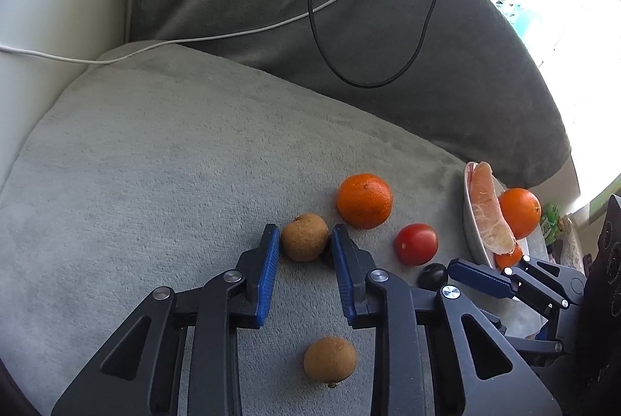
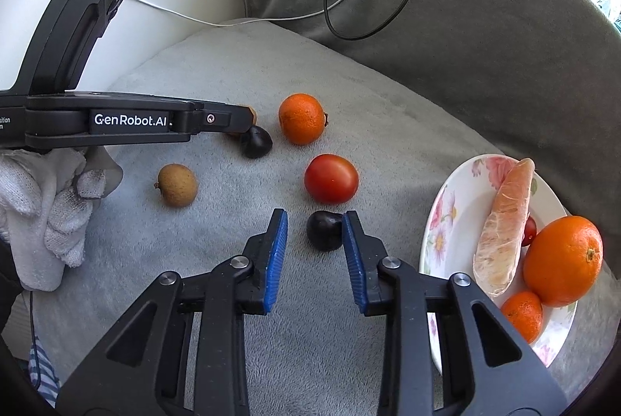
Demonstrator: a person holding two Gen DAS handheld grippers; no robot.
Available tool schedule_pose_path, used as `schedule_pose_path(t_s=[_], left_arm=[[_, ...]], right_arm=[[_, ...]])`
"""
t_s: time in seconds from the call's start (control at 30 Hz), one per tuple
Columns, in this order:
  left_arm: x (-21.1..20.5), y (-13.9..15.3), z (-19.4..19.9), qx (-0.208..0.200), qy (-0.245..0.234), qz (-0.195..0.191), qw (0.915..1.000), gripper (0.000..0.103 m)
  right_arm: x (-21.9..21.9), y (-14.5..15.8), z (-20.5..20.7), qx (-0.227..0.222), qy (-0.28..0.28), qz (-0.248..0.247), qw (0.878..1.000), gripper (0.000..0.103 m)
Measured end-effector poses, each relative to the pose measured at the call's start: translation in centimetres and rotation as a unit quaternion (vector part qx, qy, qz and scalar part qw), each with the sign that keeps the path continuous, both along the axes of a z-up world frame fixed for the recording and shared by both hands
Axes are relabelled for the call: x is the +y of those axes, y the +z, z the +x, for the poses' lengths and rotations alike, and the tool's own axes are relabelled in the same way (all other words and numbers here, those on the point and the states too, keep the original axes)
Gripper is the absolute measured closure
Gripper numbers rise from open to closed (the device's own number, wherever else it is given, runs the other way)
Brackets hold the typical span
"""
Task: Organize fruits
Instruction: 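Close the left gripper on the longan while the right gripper closes on the plum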
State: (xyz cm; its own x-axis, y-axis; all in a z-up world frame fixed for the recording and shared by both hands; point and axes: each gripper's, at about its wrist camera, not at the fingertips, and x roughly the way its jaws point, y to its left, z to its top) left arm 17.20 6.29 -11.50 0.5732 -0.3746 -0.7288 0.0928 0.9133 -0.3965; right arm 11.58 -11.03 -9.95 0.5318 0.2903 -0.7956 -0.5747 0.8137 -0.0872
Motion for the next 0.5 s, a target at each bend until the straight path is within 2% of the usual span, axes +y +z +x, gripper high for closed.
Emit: schedule_pose_path(t_s=[0.13,0.33,0.43,0.5], left_arm=[[-0.24,0.17,0.00,-0.003,0.000,0.006,1.0000,0.079],[0.28,0.19,-0.10,-0.001,0.006,-0.008,0.9999,0.079],[0.29,0.21,-0.28,-0.002,0.008,-0.009,0.9999,0.079],[0.38,0.16,-0.37,-0.003,0.010,-0.010,0.9999,0.079]], right_arm=[[-0.04,-0.02,0.19,0.001,-0.001,-0.004,1.000,0.075],[0.33,-0.33,0.22,-0.001,-0.001,-0.021,1.000,0.075],[0.44,-0.32,0.29,-0.004,-0.004,-0.028,1.000,0.082],[0.47,-0.36,0.45,-0.002,-0.004,-0.028,1.000,0.083]])
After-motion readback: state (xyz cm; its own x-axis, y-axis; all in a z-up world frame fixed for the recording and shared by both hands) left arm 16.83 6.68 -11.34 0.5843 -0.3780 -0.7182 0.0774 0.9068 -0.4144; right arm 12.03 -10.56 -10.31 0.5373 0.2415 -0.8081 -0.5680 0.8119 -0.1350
